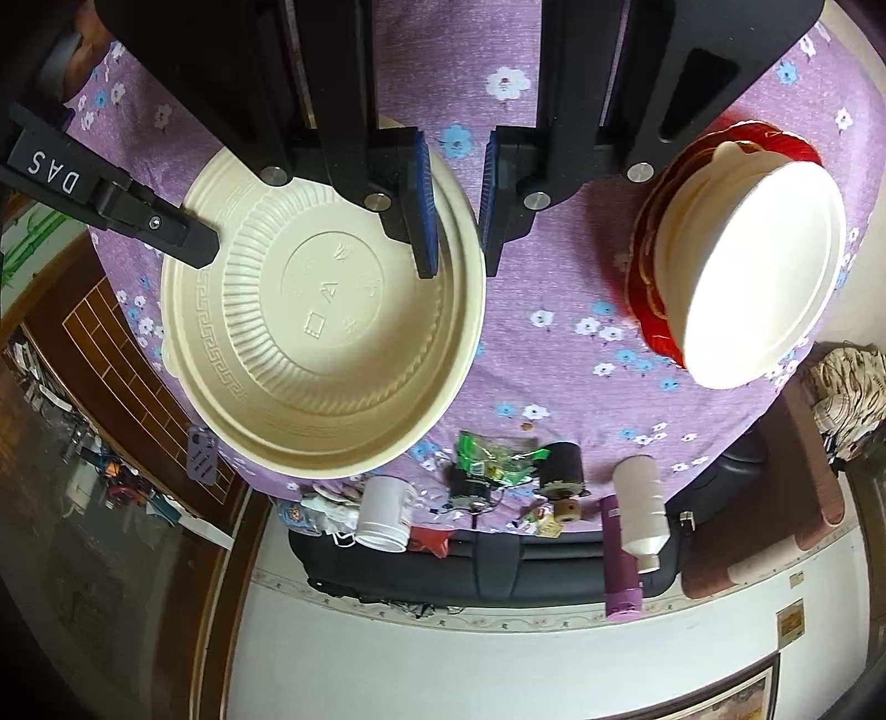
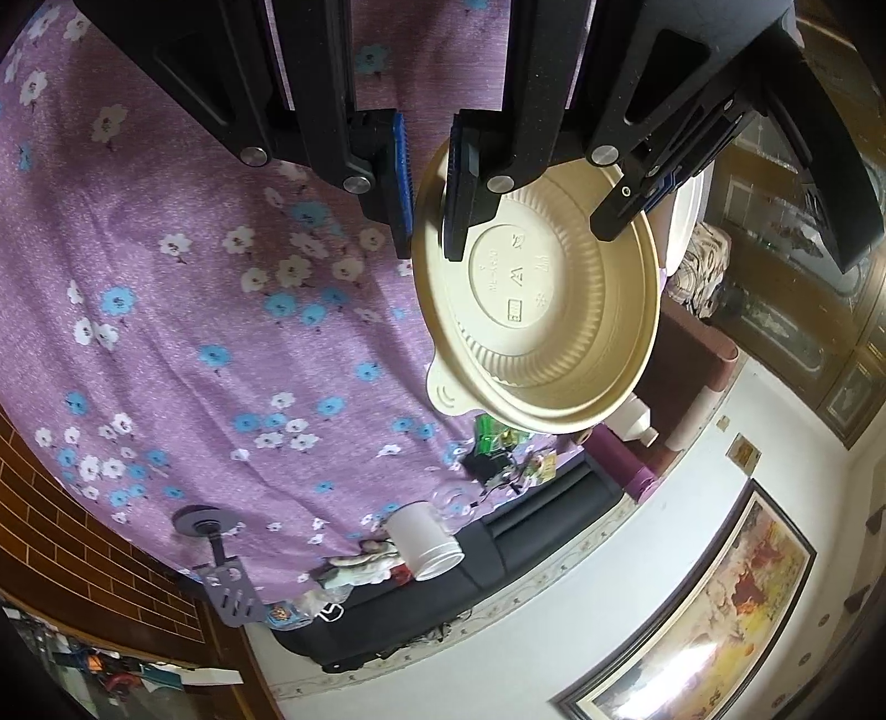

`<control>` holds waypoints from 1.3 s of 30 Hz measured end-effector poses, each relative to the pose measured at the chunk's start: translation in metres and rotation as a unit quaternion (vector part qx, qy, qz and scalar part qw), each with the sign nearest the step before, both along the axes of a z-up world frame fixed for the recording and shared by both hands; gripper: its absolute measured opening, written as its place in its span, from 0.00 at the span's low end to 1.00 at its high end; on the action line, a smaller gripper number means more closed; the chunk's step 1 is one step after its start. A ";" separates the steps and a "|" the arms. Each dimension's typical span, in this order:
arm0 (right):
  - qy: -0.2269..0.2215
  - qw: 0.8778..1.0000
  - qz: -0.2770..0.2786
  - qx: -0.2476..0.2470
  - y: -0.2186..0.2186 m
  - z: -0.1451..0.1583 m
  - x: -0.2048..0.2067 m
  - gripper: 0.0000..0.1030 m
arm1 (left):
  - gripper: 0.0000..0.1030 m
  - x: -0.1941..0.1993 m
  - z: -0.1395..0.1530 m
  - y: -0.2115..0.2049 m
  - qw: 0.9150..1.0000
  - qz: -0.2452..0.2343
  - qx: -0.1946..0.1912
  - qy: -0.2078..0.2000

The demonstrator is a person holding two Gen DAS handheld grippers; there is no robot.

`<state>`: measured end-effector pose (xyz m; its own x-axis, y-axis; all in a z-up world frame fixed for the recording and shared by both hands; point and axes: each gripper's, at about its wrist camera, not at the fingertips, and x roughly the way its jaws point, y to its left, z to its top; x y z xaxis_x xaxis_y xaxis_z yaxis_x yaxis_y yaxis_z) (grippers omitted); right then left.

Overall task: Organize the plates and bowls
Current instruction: 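Lift the cream plastic bowl and carry it toward the red plate stack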

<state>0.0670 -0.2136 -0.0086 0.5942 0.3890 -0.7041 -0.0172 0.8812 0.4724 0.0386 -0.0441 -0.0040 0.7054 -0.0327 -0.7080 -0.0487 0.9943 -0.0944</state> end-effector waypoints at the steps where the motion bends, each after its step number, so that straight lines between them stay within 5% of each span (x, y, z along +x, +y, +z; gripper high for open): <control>1: -0.001 1.000 0.002 0.000 0.002 0.001 0.000 0.10 | 0.12 0.000 0.000 0.002 1.000 0.002 0.000 0.000; 39: -0.004 1.000 0.030 -0.006 0.031 0.005 0.003 0.10 | 0.12 -0.007 0.003 0.027 1.000 0.020 -0.007 0.002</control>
<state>0.0698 -0.1825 -0.0037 0.5755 0.4154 -0.7044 -0.0744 0.8844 0.4607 0.0314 -0.0171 -0.0006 0.7040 -0.0135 -0.7101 -0.0891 0.9902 -0.1073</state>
